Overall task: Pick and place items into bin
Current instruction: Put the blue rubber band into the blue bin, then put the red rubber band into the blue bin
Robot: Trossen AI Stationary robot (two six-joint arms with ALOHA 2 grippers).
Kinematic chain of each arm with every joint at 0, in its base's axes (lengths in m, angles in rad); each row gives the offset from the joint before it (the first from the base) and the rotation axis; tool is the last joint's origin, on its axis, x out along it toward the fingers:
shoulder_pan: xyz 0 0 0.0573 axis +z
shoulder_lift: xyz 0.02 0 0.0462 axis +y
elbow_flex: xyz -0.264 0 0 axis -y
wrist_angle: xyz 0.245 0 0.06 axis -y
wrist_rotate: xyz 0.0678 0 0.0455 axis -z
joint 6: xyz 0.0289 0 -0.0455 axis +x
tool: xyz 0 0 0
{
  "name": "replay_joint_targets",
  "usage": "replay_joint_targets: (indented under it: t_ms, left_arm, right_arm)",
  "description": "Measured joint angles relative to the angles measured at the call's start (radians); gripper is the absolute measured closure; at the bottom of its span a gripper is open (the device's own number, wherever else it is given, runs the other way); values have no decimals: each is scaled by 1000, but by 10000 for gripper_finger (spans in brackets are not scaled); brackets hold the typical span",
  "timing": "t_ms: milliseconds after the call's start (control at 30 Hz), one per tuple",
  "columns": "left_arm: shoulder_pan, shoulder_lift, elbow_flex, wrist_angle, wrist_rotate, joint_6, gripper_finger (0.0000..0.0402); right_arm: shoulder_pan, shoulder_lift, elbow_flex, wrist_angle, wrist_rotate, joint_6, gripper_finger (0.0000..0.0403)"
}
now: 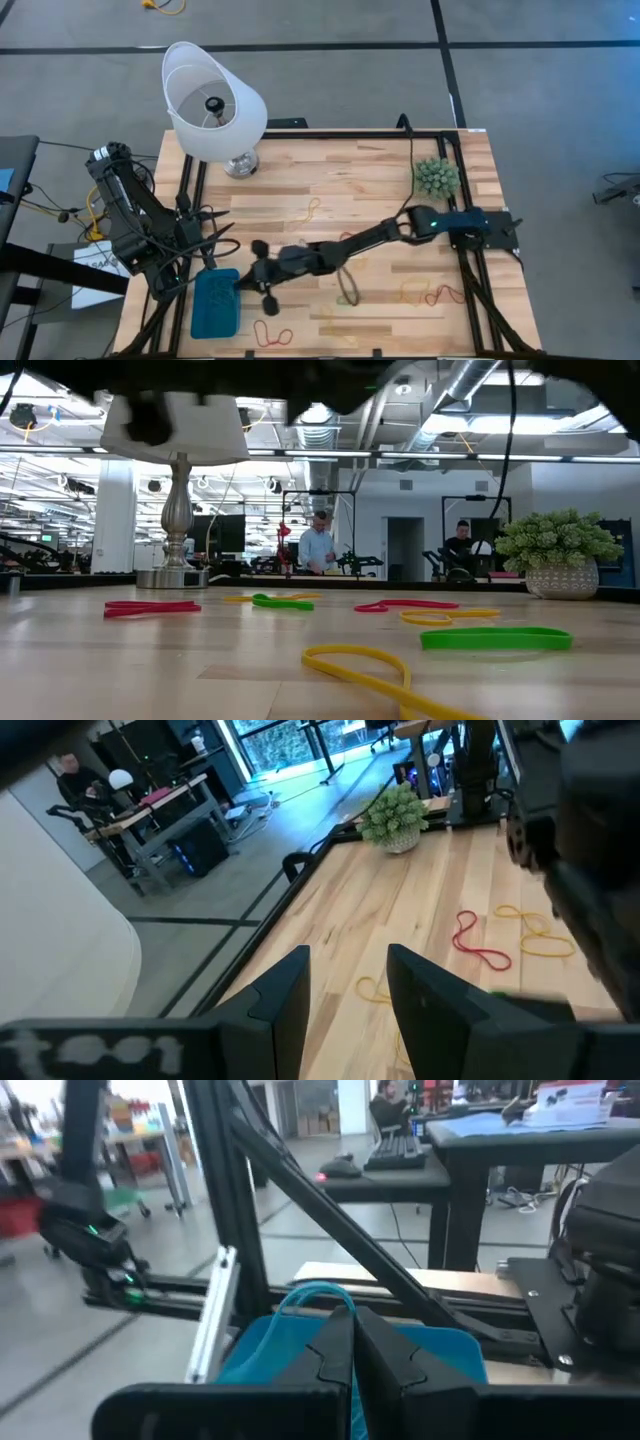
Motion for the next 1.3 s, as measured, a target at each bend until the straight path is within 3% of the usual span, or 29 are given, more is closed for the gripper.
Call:
replay_joint_targets:
  t_ms: [267,433,833,1033,1167,1300]
  left_arm:
    - [0,0,0,0,27,-2,276]
    - [0,0,0,2,70,-22,276]
    - [0,0,0,2,91,-33,276]
    - [0,0,0,3,115,-45,276]
    - [0,0,0,3,145,-56,276]
    - [0,0,0,3,151,-84,276]
  right_arm:
    - [-13,247,408,-174,2,-38,403]
    - [-27,266,380,-168,3,-28,391]
    - [-43,268,381,-183,0,-8,277]
    - [-44,263,381,-201,-1,-1,241]
    - [-41,215,380,-319,-9,-8,232]
    - [-42,101,380,-630,-33,-7,233]
